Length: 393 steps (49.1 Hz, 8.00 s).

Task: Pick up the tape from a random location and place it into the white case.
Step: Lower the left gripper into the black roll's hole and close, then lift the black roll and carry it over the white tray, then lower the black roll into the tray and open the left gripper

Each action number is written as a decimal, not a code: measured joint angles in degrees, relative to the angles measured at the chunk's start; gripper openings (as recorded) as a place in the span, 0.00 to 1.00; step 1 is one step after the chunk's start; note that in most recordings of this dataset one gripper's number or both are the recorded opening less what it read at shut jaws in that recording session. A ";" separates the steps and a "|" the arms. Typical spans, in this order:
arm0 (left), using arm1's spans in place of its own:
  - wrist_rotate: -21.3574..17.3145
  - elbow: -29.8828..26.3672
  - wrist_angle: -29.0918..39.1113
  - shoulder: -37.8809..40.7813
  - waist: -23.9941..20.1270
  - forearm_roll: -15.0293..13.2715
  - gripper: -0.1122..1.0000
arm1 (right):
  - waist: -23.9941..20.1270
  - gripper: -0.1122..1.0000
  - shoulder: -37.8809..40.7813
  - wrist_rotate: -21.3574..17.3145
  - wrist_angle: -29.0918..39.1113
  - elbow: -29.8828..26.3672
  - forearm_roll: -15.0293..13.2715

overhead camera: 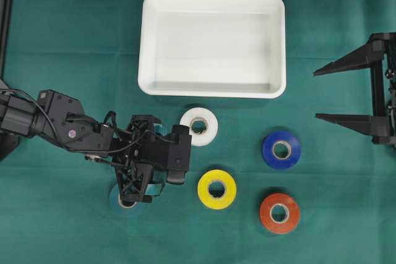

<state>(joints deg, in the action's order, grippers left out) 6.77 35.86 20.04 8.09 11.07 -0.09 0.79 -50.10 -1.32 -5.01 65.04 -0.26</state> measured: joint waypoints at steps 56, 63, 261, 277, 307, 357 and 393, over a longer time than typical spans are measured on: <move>0.18 -4.75 14.85 -11.16 0.44 0.09 0.27 | 0.00 0.93 0.09 0.09 1.05 0.00 0.00; 0.18 -5.98 17.93 -13.71 0.35 0.09 0.27 | 0.00 0.93 0.09 0.09 1.41 0.00 0.00; -13.10 -30.32 25.40 -3.16 -26.37 0.70 0.27 | 0.00 0.93 0.26 0.09 5.19 -1.23 0.00; -13.01 -33.84 25.49 0.26 -26.46 0.62 0.27 | 0.00 0.93 0.44 0.18 5.27 -1.23 0.00; -13.01 -33.84 26.19 0.26 -26.46 0.70 0.27 | 0.00 0.93 0.88 0.09 5.27 -1.23 0.00; -13.01 -32.26 23.73 3.34 -26.89 0.70 0.27 | 0.00 0.93 0.97 0.09 5.19 -1.23 -0.18; -13.10 -28.21 13.97 11.60 -28.83 0.70 0.27 | 0.00 0.93 1.58 0.09 5.19 -1.23 -0.18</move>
<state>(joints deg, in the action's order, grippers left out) -6.33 7.65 34.01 19.69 -17.75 0.62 0.79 -48.52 -1.23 0.18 63.81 -0.44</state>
